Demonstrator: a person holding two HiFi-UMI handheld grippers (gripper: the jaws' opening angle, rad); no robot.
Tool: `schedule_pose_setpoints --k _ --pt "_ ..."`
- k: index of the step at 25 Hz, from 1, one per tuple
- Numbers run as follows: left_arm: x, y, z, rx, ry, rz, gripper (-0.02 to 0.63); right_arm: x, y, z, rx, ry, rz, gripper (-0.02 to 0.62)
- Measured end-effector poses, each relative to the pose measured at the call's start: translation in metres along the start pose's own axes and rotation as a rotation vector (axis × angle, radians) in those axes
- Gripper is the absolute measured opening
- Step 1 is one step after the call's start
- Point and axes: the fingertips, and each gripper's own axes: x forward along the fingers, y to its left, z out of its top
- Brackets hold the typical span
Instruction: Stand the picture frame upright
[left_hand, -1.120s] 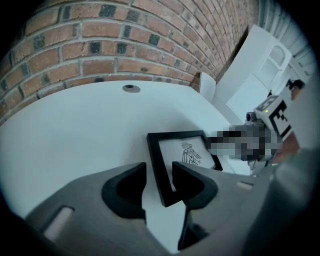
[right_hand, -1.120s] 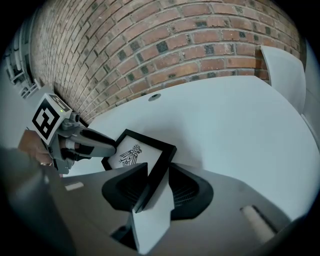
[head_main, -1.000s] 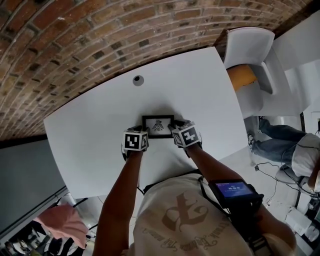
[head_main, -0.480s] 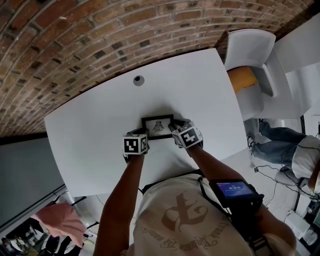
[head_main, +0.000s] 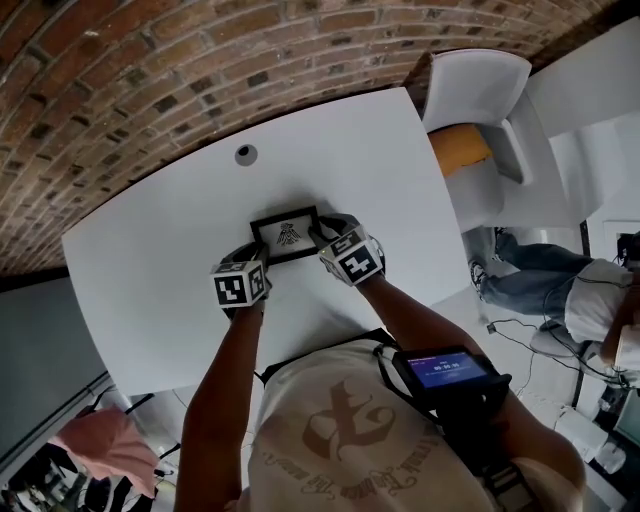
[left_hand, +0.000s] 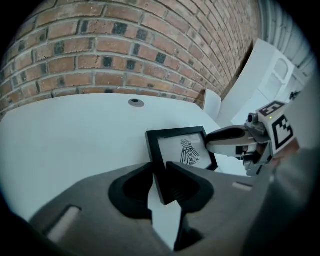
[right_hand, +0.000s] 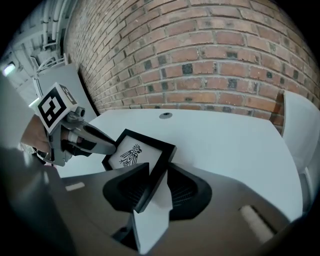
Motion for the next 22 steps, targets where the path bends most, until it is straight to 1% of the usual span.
schedule_pose_setpoints --k 12,22 --pt "0.008 -0.009 0.052 -0.022 -0.128 0.039 0.091 -0.007 -0.036 0.048 -0.099 -0.131 0.012 0.121" --pt "0.019 0.001 0.097 -0.006 -0.202 0.038 0.091 0.009 -0.064 0.086 -0.128 -0.194 0.012 0.120"
